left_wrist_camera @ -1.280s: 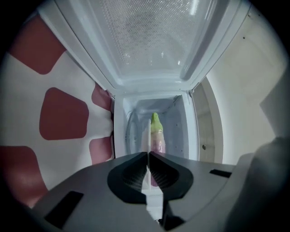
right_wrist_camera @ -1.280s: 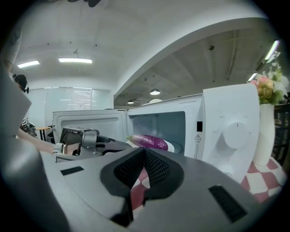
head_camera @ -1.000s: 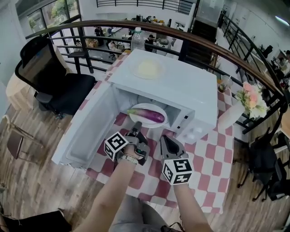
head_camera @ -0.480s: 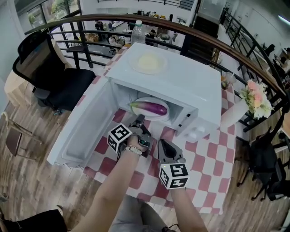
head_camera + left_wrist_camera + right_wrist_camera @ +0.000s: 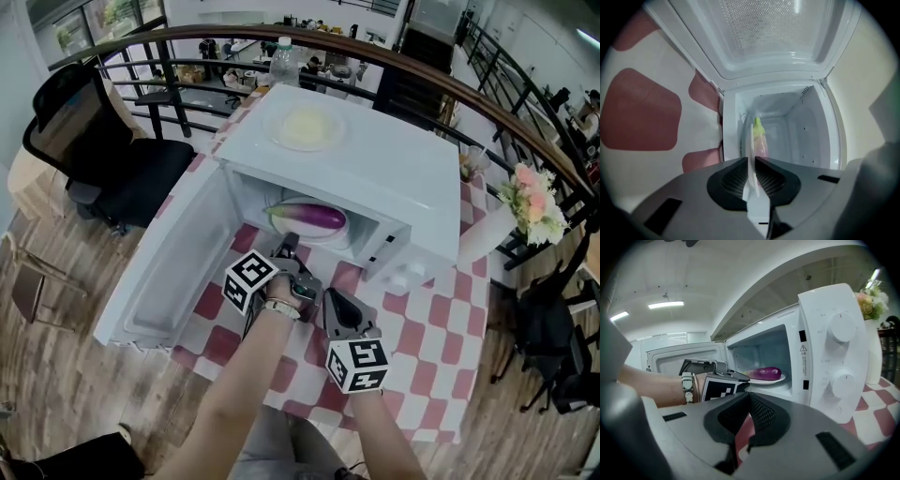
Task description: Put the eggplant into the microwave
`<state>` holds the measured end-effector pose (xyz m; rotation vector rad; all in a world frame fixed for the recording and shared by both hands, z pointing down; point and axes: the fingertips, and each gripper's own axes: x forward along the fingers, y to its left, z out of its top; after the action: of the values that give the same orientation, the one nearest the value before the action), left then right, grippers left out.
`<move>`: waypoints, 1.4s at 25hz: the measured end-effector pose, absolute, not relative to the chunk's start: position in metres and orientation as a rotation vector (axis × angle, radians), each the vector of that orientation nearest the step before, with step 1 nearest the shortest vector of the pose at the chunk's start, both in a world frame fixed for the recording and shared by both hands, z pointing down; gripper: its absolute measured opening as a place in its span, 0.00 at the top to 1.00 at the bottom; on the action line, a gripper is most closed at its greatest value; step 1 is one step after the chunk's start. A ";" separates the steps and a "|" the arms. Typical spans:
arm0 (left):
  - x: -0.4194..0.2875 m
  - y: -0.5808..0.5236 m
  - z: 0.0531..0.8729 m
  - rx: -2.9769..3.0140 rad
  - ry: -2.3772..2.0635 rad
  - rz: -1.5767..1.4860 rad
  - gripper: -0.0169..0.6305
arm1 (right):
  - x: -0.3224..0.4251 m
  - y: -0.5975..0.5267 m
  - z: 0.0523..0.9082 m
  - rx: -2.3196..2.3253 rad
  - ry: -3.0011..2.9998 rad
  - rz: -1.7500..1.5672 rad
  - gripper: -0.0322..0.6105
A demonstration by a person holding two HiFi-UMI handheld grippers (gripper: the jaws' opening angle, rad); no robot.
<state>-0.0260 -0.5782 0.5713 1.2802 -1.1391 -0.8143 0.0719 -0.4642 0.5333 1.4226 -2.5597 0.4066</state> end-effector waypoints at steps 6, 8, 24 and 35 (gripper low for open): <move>-0.016 -0.574 0.581 1.277 -1.119 -0.745 0.67 | 0.075 -0.468 0.536 1.442 -2.553 0.426 0.91; -0.013 -0.572 0.588 1.263 -1.118 -0.715 0.66 | 0.076 -0.469 0.536 1.449 -2.549 0.431 0.91; -0.016 -0.602 0.605 1.165 -1.135 -0.728 0.59 | 0.080 -0.487 0.542 1.484 -2.520 0.467 0.91; -0.014 -0.621 0.610 1.117 -1.132 -0.700 0.53 | 0.081 -0.502 0.533 1.509 -2.499 0.454 0.91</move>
<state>-0.0144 -0.6210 0.6097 1.1173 -1.1321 -0.6999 0.0809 -0.5023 0.5334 1.5093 -2.4987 0.4542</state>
